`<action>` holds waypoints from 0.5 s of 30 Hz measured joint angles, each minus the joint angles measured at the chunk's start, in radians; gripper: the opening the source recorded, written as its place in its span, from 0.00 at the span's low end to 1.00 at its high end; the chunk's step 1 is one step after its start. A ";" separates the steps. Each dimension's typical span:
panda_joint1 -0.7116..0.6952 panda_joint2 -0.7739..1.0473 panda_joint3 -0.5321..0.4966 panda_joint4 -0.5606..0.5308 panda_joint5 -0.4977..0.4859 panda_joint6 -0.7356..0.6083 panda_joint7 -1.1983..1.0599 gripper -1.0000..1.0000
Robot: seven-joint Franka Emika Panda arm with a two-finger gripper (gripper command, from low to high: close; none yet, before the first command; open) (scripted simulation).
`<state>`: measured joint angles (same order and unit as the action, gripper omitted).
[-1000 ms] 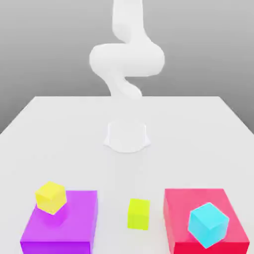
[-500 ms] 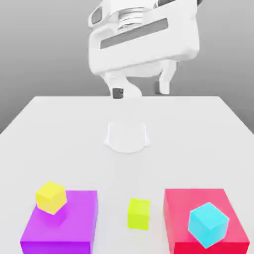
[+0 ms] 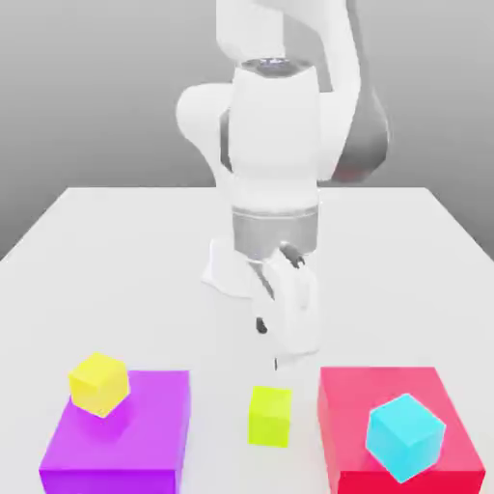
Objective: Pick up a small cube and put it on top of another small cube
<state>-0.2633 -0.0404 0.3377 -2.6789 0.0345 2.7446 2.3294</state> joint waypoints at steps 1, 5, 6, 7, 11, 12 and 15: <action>0.002 0.023 -0.003 -0.011 -0.018 0.013 0.056 0.50; 0.019 0.118 -0.032 -0.047 -0.106 0.067 0.278 0.50; 0.030 0.150 -0.050 -0.046 -0.138 0.090 0.317 0.50; 0.048 0.185 -0.074 -0.042 -0.169 0.116 0.347 0.50; 0.153 0.326 -0.199 -0.016 -0.260 0.230 0.422 0.50; 0.170 0.348 -0.219 -0.012 -0.272 0.248 0.432 0.00; 0.170 0.348 -0.219 -0.012 -0.272 0.249 0.432 0.00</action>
<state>-0.0936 0.3075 0.1189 -2.6905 -0.2370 2.9937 2.7611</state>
